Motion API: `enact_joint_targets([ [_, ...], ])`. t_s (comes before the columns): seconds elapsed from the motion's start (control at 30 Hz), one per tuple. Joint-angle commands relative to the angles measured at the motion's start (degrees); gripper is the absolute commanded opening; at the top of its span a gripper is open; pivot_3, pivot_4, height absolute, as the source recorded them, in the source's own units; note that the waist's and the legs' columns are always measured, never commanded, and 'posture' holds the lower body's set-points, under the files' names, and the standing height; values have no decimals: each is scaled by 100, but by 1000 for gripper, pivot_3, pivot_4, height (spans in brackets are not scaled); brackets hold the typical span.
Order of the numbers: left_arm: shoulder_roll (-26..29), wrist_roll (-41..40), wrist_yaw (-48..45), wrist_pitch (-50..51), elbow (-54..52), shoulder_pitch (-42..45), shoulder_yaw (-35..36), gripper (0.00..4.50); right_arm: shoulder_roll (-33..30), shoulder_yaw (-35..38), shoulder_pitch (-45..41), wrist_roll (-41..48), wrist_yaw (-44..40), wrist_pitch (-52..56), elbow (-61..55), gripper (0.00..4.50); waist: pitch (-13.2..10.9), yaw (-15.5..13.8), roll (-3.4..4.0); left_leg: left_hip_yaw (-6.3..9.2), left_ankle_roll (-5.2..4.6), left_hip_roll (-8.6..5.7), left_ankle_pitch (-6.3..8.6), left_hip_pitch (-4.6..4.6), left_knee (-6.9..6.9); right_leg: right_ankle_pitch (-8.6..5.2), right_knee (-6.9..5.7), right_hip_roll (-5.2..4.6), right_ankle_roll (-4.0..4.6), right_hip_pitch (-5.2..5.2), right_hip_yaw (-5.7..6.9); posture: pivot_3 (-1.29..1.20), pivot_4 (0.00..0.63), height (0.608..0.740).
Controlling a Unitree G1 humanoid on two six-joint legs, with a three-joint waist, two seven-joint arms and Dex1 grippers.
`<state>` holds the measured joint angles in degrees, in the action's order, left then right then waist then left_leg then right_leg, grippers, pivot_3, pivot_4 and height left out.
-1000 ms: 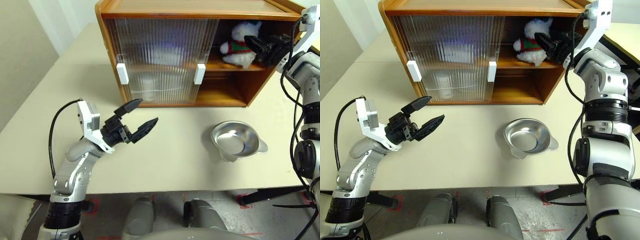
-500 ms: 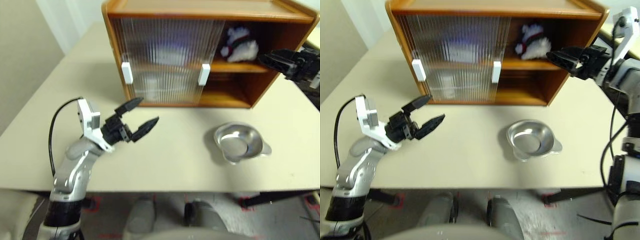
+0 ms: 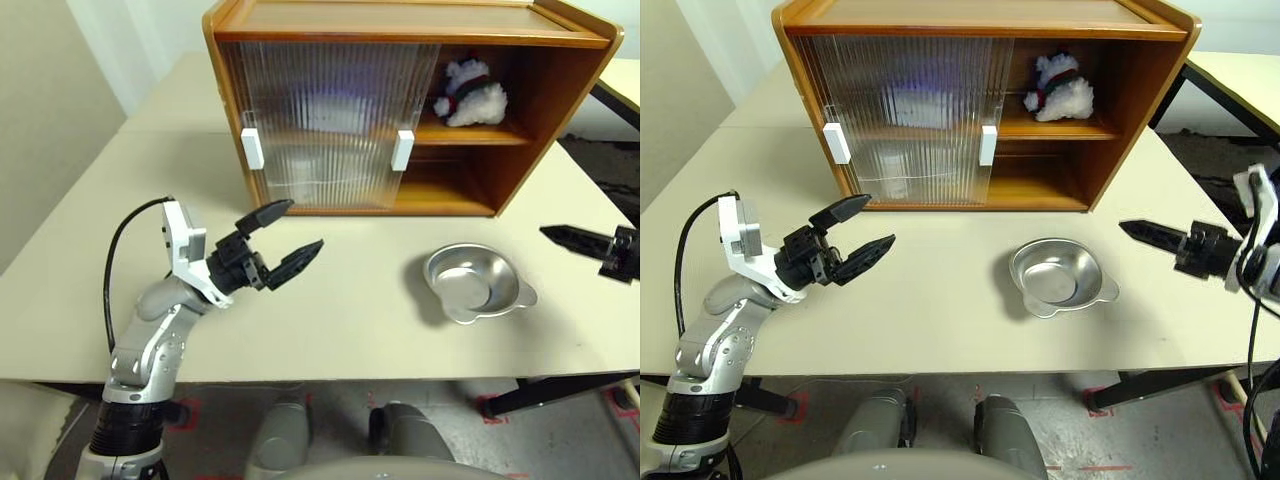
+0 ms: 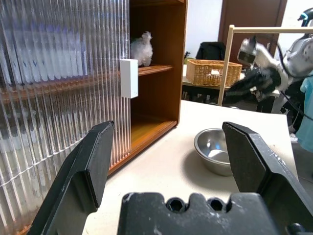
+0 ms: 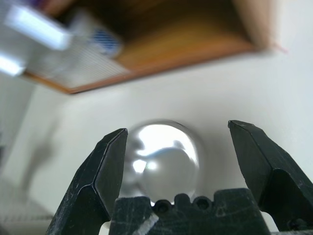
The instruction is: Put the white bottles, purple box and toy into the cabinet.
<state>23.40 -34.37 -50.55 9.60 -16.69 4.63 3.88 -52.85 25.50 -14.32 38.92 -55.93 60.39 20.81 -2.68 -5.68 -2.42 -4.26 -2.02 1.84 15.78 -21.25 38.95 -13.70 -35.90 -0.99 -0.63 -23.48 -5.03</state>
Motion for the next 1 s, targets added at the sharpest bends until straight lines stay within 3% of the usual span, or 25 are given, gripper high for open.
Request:
enact_joint_targets([
  [0.03, 10, -17, -53, 5, 66, -10, -24, 4500, 254, 131, 483, 53, 297, 247, -190, 4466, 4, -1, 2, 0, 0, 0, 0, 0, 0, 0, 0, 0, -1, -1, -1, 202, 17, 740],
  [0.53, 62, 32, -158, 2, 148, 15, -32, 4500, 643, 444, 1030, 857, 562, 1578, -768, 4466, 16, 23, 20, 0, 0, -2, 0, 1, -1, -5, 2, 2, -9, 4, -3, 202, 17, 740],
  [0.7, 61, 53, -162, -20, 174, 28, -47, 4500, 784, 482, 910, 939, 707, 1688, -829, 2828, 16, 22, 19, 1, 1, -2, 1, 0, -1, -6, 3, 2, -11, 3, -2, 206, 15, 740],
  [0.9, 59, 61, -166, -43, 202, 42, -37, 4500, 850, 507, 810, 973, 814, 1645, -865, 497, 20, 30, 19, 0, 1, -2, 1, -1, -1, -6, 4, 2, -12, 3, -3, 207, 11, 740],
  [1.0, 58, 63, -177, -58, 231, 62, -36, 4500, 866, 560, 771, 1082, 862, 1685, -911, 161, 38, 26, -8, 4, 1, 0, 1, 3, -1, -6, 3, 2, -12, 8, 2, 204, 10, 740],
])
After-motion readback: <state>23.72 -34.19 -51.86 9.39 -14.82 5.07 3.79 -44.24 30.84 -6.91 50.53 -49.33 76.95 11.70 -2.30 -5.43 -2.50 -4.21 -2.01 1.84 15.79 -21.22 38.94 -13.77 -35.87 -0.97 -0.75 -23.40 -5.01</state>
